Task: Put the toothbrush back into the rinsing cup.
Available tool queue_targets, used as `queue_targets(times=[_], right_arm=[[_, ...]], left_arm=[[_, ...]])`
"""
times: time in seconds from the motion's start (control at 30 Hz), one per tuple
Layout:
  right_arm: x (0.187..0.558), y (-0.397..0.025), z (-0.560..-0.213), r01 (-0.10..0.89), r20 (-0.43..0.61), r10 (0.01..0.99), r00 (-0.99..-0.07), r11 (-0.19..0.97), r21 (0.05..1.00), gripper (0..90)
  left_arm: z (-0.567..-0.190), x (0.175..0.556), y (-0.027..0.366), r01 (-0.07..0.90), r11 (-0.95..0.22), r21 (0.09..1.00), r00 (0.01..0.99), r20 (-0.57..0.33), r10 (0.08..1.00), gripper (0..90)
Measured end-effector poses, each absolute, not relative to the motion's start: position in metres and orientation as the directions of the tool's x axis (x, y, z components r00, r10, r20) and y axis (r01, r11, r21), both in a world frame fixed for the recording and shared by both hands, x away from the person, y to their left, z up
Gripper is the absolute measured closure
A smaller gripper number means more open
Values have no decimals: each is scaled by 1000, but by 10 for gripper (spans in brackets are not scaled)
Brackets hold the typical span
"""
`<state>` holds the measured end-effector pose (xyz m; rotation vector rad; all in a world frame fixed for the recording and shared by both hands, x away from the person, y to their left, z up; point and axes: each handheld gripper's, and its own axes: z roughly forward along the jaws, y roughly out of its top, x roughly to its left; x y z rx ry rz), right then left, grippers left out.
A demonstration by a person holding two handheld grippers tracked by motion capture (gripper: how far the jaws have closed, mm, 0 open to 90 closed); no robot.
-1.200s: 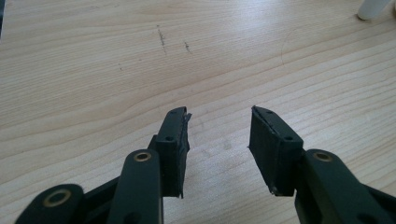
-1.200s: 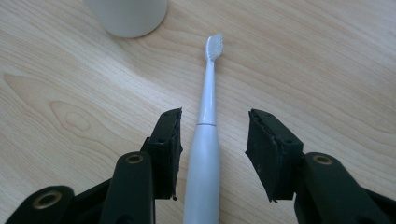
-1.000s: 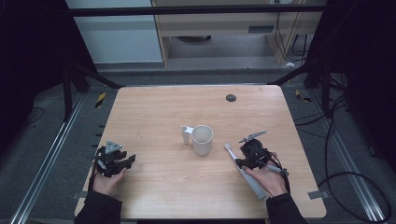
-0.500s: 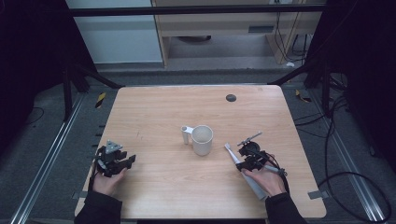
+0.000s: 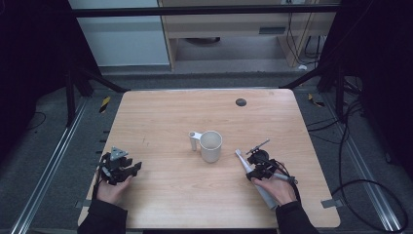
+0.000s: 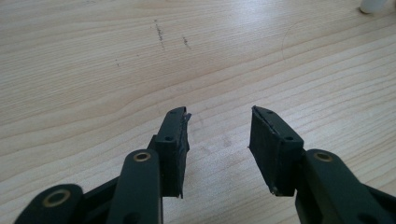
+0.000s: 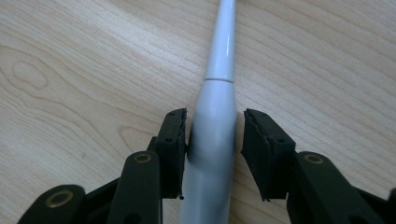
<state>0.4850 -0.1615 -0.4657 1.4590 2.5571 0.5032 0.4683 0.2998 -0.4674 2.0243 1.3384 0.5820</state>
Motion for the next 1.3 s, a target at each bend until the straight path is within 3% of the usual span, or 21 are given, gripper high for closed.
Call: queue_targets(times=[0.47,0.9,1.3], right_arm=[[487,-161,-470,825,41,871,-490,448,345,665],[486,-163,-464,833,45,880,-473,430,349,672],[476,-173,-433,795,77,886,-458,369,481,674]], left_arm=[[-468,469,300,642,-281,713,386,16,922,560],[-468,469,300,643,-280,713,386,14,922,562],[-467,468,300,643,-279,713,385,13,923,564]])
